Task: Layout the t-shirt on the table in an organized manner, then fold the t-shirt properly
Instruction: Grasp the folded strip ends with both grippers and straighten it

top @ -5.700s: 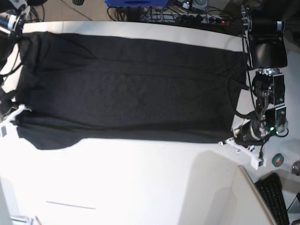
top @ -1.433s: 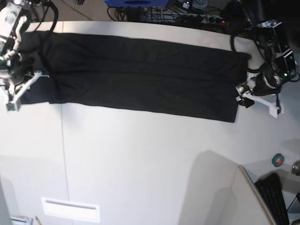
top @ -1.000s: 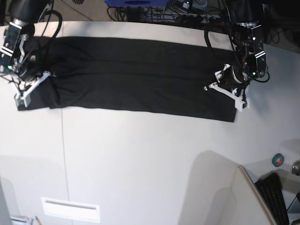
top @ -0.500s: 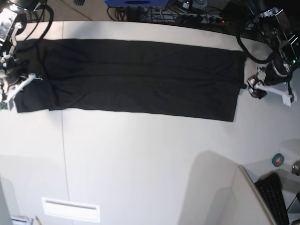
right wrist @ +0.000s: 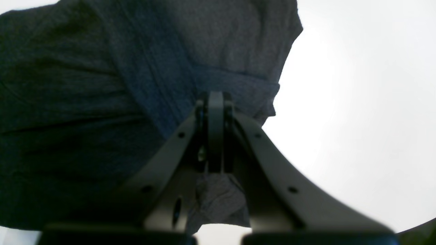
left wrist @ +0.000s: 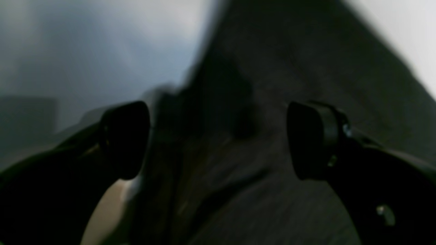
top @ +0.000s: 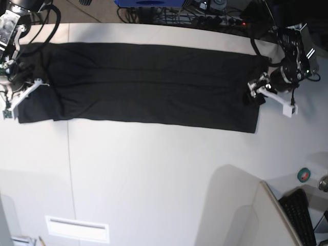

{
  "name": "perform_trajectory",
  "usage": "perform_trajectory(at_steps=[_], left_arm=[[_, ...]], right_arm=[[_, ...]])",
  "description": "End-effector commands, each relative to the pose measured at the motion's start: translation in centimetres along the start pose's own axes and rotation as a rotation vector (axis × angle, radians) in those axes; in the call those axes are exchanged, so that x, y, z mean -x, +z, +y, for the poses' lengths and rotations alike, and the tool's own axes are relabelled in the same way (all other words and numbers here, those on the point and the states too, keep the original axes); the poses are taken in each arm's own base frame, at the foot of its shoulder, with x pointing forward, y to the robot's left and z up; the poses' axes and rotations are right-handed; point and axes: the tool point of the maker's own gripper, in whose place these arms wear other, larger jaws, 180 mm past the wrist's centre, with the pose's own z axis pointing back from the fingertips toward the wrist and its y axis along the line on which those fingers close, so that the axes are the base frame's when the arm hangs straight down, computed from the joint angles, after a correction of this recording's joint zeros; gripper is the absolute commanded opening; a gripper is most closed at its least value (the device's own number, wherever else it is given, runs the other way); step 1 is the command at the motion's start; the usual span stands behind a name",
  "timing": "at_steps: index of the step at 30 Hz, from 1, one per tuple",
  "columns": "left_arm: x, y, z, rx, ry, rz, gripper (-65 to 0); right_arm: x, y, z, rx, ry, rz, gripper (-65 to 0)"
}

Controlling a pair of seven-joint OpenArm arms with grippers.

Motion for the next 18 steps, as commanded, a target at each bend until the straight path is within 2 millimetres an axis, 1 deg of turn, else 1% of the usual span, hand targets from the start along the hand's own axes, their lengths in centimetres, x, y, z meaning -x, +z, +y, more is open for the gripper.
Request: perform_trajectory(at_steps=[1,4,6,7,8,10,12,14,15,18], left_arm=[[-0.1,0.0,0.7,-0.016,0.006,0.014,-4.9],[0.8,-0.6,1.2,-0.019,0.04,0.044,-5.1],[1.3,-0.7,1.7,-0.027,0.038,0.064,-5.4],[1.5,-0.8,1.8,-0.025,0.042,0.071,-7.6],[1.6,-0.9,1.8,-0.023,0.046,0.075,-11.7],[2.0,-1.2,1.9,-0.023,0.058,0.088,-24.8],[2.4,-1.3,2.3,-0.028,0.07,0.102,-39.8],[2.8,-1.3,2.5,-0.031,0.077,0.112,-56.1],[2.6,-1.2,2.8,-0.037,0.074,0.11,-64.8],[1.8,-0.7,3.6,-0.053,0.066,0.099,-65.0]], right_arm=[[-1.3,0.4,-0.7,0.017,0.009,-0.044,-65.0],[-1.3,0.5,-0.9,0.021,0.007,-0.044,-65.0],[-1.4,0.5,-1.0,0.024,0.009,-0.044,-65.0],[-1.4,0.5,-1.0,0.024,0.009,-0.044,-65.0],[-1.4,0.5,-1.0,0.024,0.009,-0.044,-65.0],[-1.4,0.5,-1.0,0.024,0.009,-0.044,-65.0],[-1.4,0.5,-0.9,0.022,0.008,-0.046,-65.0],[-1.5,0.4,-0.9,0.021,0.006,-0.047,-65.0],[-1.5,0.4,-0.9,0.021,0.006,-0.047,-65.0],[-1.5,0.4,-0.9,0.021,0.006,-0.049,-65.0]])
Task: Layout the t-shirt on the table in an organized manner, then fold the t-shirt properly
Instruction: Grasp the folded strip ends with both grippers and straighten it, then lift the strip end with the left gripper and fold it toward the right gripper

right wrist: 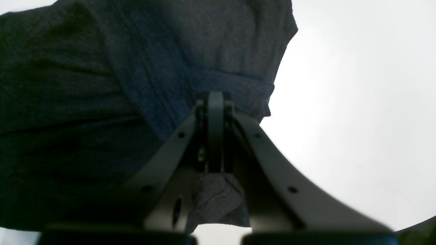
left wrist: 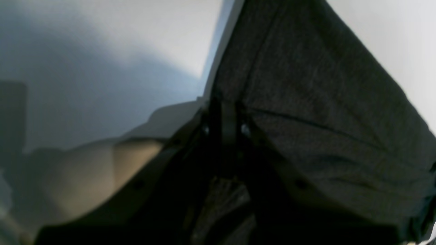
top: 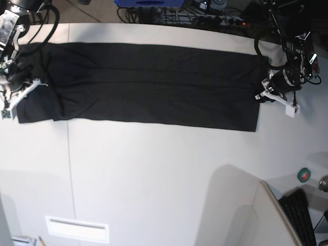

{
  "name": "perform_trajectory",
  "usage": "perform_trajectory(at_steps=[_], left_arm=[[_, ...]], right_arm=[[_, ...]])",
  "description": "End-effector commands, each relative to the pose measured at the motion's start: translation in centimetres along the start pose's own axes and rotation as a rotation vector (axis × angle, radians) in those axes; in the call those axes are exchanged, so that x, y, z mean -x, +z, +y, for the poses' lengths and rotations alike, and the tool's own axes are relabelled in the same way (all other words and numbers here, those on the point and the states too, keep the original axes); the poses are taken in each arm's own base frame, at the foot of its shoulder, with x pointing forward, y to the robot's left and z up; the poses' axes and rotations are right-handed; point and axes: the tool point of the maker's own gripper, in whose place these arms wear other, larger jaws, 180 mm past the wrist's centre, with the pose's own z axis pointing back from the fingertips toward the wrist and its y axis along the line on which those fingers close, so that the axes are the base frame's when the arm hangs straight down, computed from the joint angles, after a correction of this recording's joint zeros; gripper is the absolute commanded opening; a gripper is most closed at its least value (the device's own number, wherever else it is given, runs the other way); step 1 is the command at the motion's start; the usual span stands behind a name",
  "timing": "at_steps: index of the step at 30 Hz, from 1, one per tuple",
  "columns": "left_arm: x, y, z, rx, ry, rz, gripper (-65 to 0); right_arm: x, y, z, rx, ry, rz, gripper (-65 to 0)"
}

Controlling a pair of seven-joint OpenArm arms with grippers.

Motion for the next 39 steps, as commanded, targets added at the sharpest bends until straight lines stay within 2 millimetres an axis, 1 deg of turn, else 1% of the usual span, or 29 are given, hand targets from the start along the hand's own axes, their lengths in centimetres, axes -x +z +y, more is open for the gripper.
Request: perform_trajectory(at_steps=[1,4,9,11,13,15,17,20,24,27,30,35,39], left_arm=[[0.8,0.5,1.6,-0.059,-0.014,0.051,-65.0],[-2.0,1.6,3.1,-0.092,-0.042,-0.042,-65.0],[-5.3,3.6,4.9,-0.14,-0.098,-0.112,-65.0],[-6.9,4.6,4.4,-0.143,-0.144,-0.149,-65.0],[-7.5,5.9,3.7,-0.148,-0.204,-0.177,-65.0],[-8.0,7.1,2.2,-0.139,-0.27,-0.21,-65.0],[-7.9,8.3,1.1,-0.149,-0.314,-0.216,-65.0],[-6.8,8.9,-1.4,-0.141,-0.305,-0.224,-65.0],[-4.9,9.4,-5.6,-0.074,-0.331,-0.226,-65.0],[-3.4,9.4,-7.9,-0.034,-0.318,-0.194,-65.0],[-2.2,9.0,-10.0,0.008,-0.304,-0.171,-65.0],[0.5,7.2,-14.2,0.11,-0.374,-0.098,-65.0],[2.4,6.1,-16.8,0.16,-0.387,-0.045,-65.0]], right_arm=[[-1.5,0.4,-0.5,0.015,0.006,-0.046,-65.0],[-1.6,0.4,-0.6,0.016,0.005,-0.047,-65.0],[-1.6,0.4,-0.6,0.016,0.005,-0.047,-65.0],[-1.6,0.4,-0.6,0.016,0.005,-0.047,-65.0],[-1.6,0.4,-0.6,0.016,0.005,-0.047,-65.0],[-1.6,0.4,-0.6,0.016,0.005,-0.047,-65.0],[-1.6,0.4,-0.6,0.016,0.005,-0.047,-65.0],[-1.6,0.4,-0.6,0.016,0.005,-0.047,-65.0],[-1.6,0.4,-0.6,0.016,0.004,-0.049,-65.0],[-1.6,0.4,-0.6,0.016,0.005,-0.047,-65.0],[-1.6,0.3,-0.7,0.017,0.006,-0.046,-65.0],[-1.6,0.4,-0.8,0.019,0.008,-0.047,-65.0],[-2.0,0.3,-0.8,0.018,0.005,-0.053,-65.0]])
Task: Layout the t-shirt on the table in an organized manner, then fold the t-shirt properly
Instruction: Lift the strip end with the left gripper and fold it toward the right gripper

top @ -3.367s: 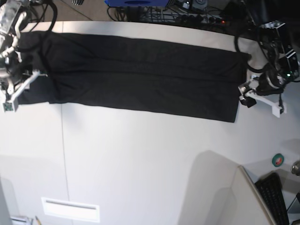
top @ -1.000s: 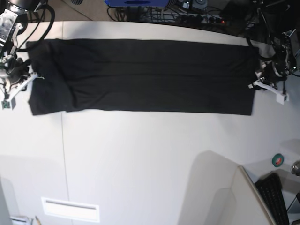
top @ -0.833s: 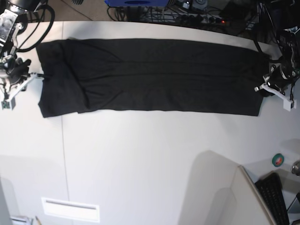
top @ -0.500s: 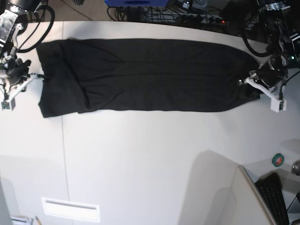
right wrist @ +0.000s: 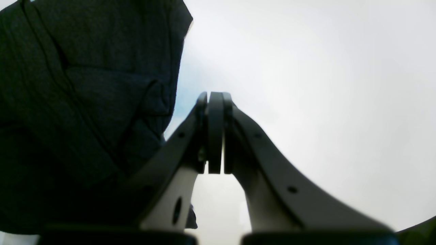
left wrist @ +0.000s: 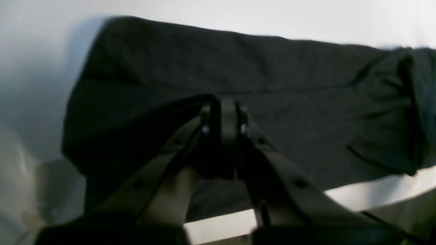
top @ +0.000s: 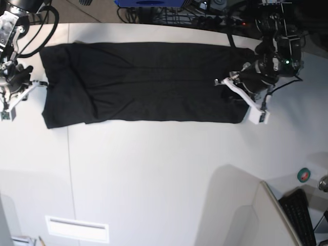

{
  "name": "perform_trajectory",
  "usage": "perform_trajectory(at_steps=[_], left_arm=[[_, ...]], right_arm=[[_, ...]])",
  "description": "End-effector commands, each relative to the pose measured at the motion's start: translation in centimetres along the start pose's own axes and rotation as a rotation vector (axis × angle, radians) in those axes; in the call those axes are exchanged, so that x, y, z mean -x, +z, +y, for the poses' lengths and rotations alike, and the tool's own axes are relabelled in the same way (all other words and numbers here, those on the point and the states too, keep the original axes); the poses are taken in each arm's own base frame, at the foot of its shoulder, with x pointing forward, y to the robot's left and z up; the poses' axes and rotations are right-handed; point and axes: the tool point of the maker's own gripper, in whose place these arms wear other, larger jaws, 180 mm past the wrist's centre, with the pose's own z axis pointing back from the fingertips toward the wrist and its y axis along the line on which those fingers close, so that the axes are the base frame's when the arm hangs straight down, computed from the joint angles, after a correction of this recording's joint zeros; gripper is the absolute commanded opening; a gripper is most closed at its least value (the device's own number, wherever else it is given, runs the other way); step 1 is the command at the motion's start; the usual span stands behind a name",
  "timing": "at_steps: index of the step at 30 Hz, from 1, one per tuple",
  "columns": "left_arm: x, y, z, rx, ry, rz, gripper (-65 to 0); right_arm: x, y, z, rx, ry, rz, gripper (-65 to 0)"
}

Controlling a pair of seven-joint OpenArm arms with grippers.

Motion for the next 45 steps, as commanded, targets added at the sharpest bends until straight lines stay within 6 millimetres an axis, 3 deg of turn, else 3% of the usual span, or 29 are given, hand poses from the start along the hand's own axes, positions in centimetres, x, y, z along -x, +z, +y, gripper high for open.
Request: perform_trajectory(at_steps=[1,10,16,36,37,38,42,45], left_arm=[[-1.1,-0.2,-1.5,0.033,-0.018,-0.028,-65.0],[-0.4,-2.4,-8.8,0.185,-0.113,0.033,-65.0],[0.0,-3.2,-11.5,0.246,-0.137,0.051,-65.0],[0.4,-4.9,-11.5,0.247,-0.104,0.092,-65.0],[0.7,-5.2,-11.5,0.249,-0.105,0.106,-62.2],[1.1,-5.3,-11.6,0.252,-0.112,0.117,-54.8],[1.4,-5.8,-13.8,0.298,-0.168,0.141,-19.7],[1.2,-5.9,-15.8,0.34,-0.226,0.144,-5.4]], right_arm=[[-1.5,0.3,-0.6,0.014,0.005,-0.044,-65.0],[-1.7,0.3,-0.6,0.013,0.005,-0.049,-65.0],[-1.7,0.3,-0.6,0.013,0.005,-0.049,-65.0],[-1.7,0.3,-0.6,0.013,0.005,-0.049,-65.0],[-1.7,0.3,-0.6,0.013,0.005,-0.049,-65.0],[-1.7,0.3,-0.6,0.013,0.005,-0.049,-65.0],[-1.7,0.3,-0.6,0.013,0.005,-0.049,-65.0],[-1.7,0.3,-0.6,0.013,0.005,-0.049,-65.0]])
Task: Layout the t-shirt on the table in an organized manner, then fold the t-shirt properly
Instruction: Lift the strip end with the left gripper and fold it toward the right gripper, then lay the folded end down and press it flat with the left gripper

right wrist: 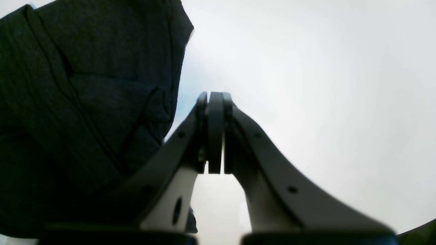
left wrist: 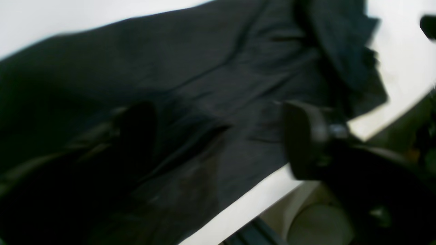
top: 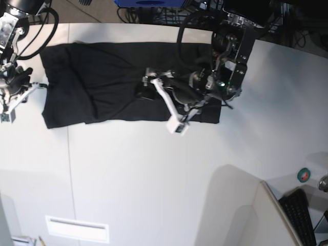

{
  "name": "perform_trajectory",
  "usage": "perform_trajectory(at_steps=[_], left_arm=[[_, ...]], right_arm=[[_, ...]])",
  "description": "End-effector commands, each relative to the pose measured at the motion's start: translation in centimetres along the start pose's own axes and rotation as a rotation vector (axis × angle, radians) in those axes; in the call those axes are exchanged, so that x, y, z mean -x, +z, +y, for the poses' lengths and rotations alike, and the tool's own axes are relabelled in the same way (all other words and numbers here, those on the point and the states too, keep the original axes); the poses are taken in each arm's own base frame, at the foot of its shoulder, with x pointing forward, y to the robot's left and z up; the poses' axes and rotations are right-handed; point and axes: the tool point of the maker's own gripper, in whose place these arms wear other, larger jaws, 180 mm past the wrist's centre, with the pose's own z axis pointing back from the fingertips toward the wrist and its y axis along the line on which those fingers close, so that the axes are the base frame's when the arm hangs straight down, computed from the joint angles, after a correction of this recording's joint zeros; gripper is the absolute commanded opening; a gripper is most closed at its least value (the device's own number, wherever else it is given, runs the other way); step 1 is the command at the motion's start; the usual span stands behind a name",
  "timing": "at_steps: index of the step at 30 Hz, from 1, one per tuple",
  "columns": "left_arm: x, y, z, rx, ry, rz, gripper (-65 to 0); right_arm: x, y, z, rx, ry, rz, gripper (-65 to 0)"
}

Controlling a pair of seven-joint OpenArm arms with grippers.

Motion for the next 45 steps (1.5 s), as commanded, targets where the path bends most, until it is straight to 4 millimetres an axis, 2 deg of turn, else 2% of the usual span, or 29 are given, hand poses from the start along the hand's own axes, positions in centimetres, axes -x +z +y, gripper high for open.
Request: perform_trajectory(at_steps=[1,3,5,6,8,10,11,15,20,21,24,28,35,40,45], left_arm=[[-1.8,0.5,-0.7,0.019,-0.02,-0.052,-4.1],[-3.0,1.2,-0.4,0.009,-0.021,-0.09,-5.8],[-4.0,2.6,0.7,-0.022,-0.011,-0.138,-12.2],[-3.6,3.6,2.0,-0.056,-0.005,-0.145,-18.4],[-3.0,5.1,3.9,-0.106,0.001,-0.151,-35.2],[-1.7,6.4,6.4,-0.169,0.03,-0.14,-57.1],[-1.1,7.0,7.5,-0.196,0.044,-0.133,-65.0],[1.2,7.6,10.9,-0.264,0.11,-0.084,-65.0],[3.3,7.2,13.6,-0.38,0.075,-0.007,-65.0],[3.3,6.7,13.5,-0.394,0.061,-0.009,-65.0],[3.4,5.7,13.0,-0.424,0.007,-0.007,-65.0],[2.6,4.0,11.2,-0.382,-0.041,-0.014,-65.0],[3.9,2.0,9.8,-0.336,-0.074,0.05,-65.0],[5.5,0.9,7.5,-0.283,-0.112,0.095,-65.0],[6.5,0.3,3.5,-0.2,-0.188,0.112,-65.0]], right_arm=[[-1.3,0.3,-0.6,0.013,0.005,-0.04,-65.0],[-1.3,0.3,-0.6,0.013,0.005,-0.04,-65.0],[-1.3,0.3,-0.6,0.013,0.005,-0.04,-65.0],[-1.2,0.3,-0.6,0.013,0.005,-0.039,-65.0],[-1.1,0.3,-0.7,0.014,0.005,-0.037,-65.0],[-1.2,0.3,-0.7,0.015,0.005,-0.039,-65.0],[-1.2,0.3,-0.7,0.015,0.005,-0.039,-65.0],[-1.3,0.3,-0.6,0.013,0.006,-0.04,-65.0],[-2.0,0.2,-0.6,0.012,0.002,-0.054,-65.0],[-2.0,0.2,-0.6,0.012,0.002,-0.054,-65.0],[-2.0,0.2,-0.6,0.012,0.002,-0.054,-65.0],[-2.0,0.2,-0.6,0.013,0.001,-0.054,-65.0],[-2.0,0.2,-0.6,0.013,0.001,-0.054,-65.0],[-2.0,0.3,-0.7,0.014,0.002,-0.054,-65.0],[-2.0,0.3,-0.7,0.014,0.002,-0.054,-65.0]])
